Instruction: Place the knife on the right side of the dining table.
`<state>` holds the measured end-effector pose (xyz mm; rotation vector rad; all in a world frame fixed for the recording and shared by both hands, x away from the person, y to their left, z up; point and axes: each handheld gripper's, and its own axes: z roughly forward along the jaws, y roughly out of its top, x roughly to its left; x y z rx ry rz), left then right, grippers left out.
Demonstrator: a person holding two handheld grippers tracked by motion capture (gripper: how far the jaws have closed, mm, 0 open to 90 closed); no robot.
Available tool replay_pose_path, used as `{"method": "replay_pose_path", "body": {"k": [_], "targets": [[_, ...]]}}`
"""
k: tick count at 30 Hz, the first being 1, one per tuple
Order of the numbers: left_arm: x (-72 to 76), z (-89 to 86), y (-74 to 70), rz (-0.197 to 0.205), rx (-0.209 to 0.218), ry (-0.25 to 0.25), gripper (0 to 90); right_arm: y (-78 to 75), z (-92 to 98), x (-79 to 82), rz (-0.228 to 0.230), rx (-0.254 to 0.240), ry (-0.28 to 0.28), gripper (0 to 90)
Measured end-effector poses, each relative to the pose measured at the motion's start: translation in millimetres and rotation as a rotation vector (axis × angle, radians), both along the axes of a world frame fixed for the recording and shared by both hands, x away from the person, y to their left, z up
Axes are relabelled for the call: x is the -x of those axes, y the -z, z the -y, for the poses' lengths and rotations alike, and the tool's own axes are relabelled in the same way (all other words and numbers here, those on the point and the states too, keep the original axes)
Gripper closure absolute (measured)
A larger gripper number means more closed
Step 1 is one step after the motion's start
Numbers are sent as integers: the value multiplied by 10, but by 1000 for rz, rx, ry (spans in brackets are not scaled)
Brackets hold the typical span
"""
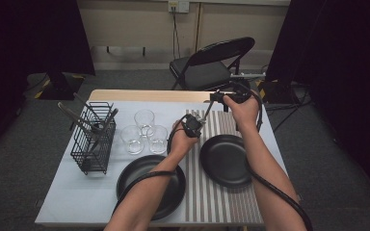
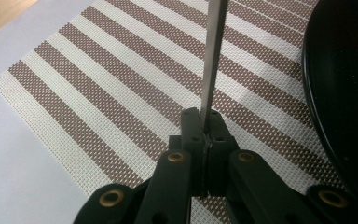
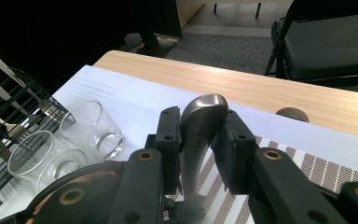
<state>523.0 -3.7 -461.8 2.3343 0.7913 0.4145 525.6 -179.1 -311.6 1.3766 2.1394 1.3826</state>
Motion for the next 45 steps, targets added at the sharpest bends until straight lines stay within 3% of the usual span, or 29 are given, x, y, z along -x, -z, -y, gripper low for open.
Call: {"method": "replay_pose_path", "body": {"k": [13, 30, 35, 38, 45], "targets": [[15, 19, -1, 13, -17, 22, 895, 5, 33, -18, 13, 13, 31, 644], [21, 12, 3, 9, -4, 13, 895, 1, 64, -25, 19, 19, 48, 551], [20, 17, 3, 4, 6, 6, 895, 16, 92, -27, 21, 20, 75, 431], [20, 18, 2, -1, 7, 5, 895, 20, 108, -28, 24, 22, 77, 412], [19, 19, 2, -15, 19, -9, 895, -5, 179, 18, 48, 76, 70, 284]]}}
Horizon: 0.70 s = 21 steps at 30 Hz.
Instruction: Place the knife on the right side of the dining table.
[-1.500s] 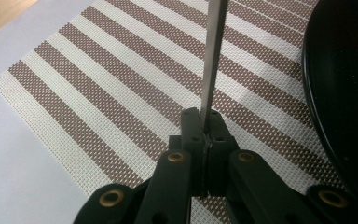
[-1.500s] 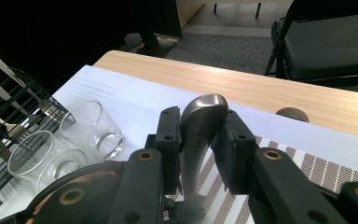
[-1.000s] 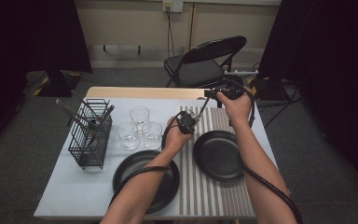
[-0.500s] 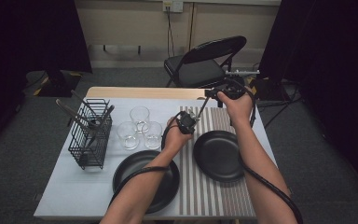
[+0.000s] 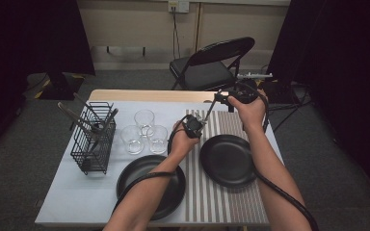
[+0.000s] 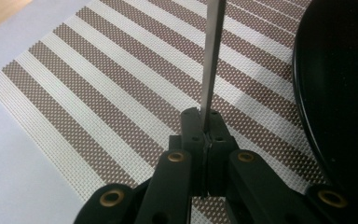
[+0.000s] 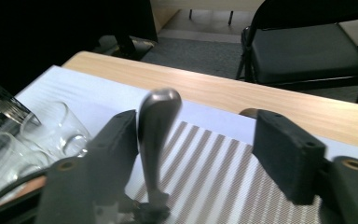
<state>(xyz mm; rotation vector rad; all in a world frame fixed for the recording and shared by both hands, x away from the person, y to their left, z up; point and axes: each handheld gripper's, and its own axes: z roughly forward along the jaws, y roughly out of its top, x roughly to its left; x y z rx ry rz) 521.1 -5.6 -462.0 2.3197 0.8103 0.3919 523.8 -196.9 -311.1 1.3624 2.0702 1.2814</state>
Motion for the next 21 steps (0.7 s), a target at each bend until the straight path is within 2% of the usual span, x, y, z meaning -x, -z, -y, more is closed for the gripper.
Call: {"method": "replay_pose_path", "body": {"k": [6, 7, 10, 13, 21], "targets": [[-10, -24, -3, -5, -3, -10, 895, -5, 65, 81, 8, 29, -18, 240], [-9, -24, -4, -8, 1, -15, 894, 15, 96, 115, 12, 19, -22, 238], [-4, -25, -2, -7, 4, -23, 895, 69, 138, 171, 10, 34, -46, 227], [-7, -32, -6, -3, -6, -15, 895, 131, 156, 233, 6, 22, -60, 225], [6, -26, 1, -1, 3, -24, 895, 230, 165, 385, 10, 13, -87, 223]]}}
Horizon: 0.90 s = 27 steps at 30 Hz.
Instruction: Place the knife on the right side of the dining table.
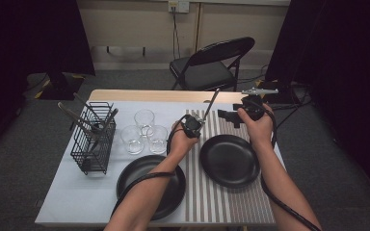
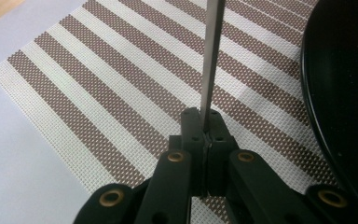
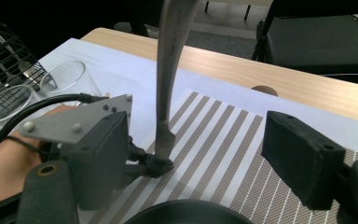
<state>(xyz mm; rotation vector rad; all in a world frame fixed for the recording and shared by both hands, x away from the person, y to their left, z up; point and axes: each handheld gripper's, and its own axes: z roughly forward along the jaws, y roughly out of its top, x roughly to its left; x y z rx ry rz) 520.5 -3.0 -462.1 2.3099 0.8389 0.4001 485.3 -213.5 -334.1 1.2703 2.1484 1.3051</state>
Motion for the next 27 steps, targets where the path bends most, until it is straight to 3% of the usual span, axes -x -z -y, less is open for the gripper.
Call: {"method": "replay_pose_path", "body": {"k": [15, 27], "targets": [[1, -5, 0, -3, 3, -2, 894, 153, 16, 267, 6, 17, -23, 223], [-5, -13, 0, -11, 10, -2, 893, 301, 32, 361, -13, 12, -28, 223]]}}
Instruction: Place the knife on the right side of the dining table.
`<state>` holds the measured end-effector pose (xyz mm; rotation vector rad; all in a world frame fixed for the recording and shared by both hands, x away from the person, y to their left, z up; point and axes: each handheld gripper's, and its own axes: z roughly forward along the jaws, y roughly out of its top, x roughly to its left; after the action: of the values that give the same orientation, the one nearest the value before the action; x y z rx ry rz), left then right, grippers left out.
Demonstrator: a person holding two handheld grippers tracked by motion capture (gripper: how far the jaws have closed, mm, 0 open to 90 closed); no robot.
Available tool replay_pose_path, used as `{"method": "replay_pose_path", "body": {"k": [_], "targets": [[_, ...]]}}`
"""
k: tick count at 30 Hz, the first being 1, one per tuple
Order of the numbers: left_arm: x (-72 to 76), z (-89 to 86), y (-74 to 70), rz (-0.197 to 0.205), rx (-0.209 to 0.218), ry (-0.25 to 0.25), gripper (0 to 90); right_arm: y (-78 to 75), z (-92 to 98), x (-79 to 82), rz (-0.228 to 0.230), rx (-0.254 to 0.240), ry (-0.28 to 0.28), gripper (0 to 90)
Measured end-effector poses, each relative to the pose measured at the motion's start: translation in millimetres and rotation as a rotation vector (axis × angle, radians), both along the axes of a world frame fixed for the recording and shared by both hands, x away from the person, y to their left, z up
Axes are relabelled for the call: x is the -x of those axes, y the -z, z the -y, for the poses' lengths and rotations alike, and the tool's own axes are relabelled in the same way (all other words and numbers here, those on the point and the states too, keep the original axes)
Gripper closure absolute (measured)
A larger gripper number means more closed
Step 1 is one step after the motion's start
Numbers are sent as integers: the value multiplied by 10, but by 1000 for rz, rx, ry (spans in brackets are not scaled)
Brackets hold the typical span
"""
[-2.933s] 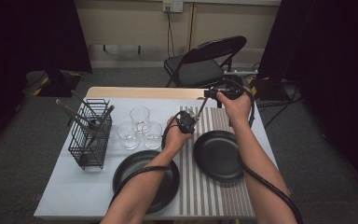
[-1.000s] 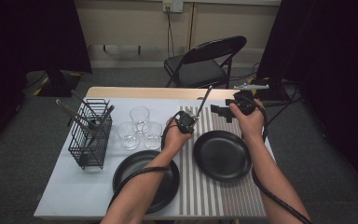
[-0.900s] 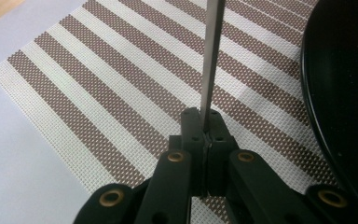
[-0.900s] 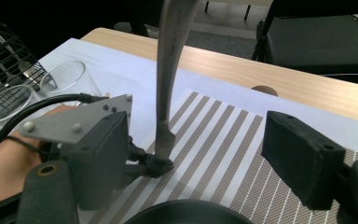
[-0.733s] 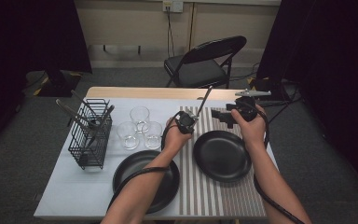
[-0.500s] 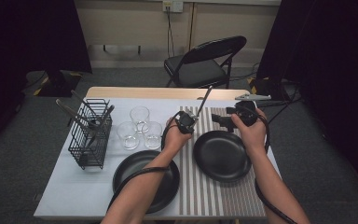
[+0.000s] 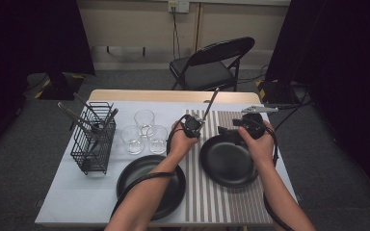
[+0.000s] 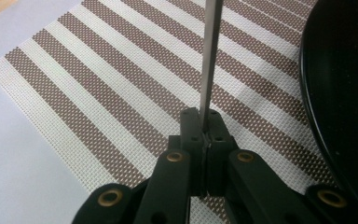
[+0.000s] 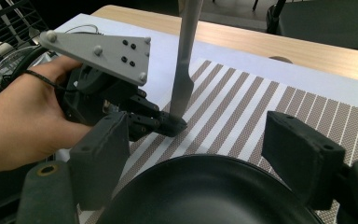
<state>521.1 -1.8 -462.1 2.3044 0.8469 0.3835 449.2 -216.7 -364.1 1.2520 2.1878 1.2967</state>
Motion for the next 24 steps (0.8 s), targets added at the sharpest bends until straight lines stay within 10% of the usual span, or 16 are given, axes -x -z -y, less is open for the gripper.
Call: {"method": "replay_pose_path", "body": {"k": [24], "targets": [[-7, 15, -9, -5, -10, -4, 893, 9, 11, 24, -5, 18, -6, 223]]}}
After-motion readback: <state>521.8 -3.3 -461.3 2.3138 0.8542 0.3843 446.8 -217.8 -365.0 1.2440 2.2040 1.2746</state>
